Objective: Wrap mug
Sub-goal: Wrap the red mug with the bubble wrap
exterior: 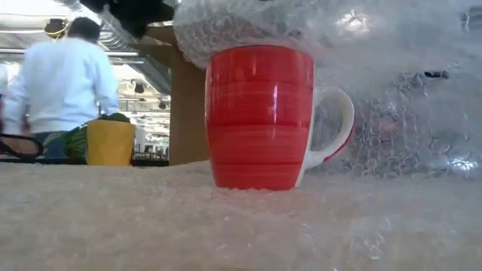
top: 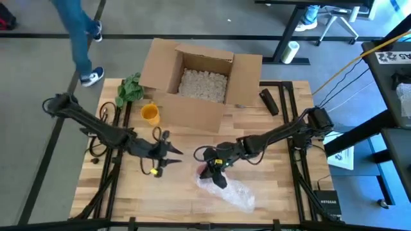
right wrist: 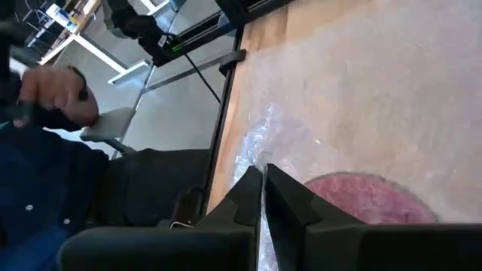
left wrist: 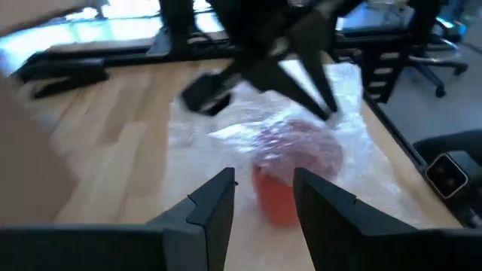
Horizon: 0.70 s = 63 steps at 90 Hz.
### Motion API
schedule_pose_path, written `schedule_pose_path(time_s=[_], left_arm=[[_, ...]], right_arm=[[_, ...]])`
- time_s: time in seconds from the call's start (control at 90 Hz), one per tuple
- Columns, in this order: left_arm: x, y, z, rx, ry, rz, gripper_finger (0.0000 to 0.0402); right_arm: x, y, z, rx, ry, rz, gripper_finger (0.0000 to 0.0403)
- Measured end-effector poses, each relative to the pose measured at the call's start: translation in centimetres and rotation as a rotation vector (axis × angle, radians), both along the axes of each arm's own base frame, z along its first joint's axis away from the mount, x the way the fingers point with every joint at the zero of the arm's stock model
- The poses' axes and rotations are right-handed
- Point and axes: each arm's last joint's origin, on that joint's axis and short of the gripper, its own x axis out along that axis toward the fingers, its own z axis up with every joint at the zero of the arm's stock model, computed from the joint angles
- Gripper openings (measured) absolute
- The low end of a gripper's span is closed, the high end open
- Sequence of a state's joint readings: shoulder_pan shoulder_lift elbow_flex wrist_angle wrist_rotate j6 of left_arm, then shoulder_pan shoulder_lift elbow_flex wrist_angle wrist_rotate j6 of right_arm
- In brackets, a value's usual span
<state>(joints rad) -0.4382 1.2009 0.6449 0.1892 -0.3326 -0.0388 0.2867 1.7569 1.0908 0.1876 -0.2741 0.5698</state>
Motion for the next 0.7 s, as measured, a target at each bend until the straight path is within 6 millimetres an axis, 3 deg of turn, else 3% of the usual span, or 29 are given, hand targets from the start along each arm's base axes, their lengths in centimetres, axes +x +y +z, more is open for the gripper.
schedule_pose_path(time_s=[0.333, 0.7], left_arm=[[4.8, 0.4, -3.4, -0.048, -0.033, -0.118, 0.0121], [5.3, -0.4, -4.9, -0.154, 0.024, -0.245, 0.0121]], right_arm=[[0.0, 0.0, 0.0, -0.002, 0.005, 0.001, 0.0000], [0.0, 0.0, -0.1, -0.016, 0.000, 0.009, 0.0000]])
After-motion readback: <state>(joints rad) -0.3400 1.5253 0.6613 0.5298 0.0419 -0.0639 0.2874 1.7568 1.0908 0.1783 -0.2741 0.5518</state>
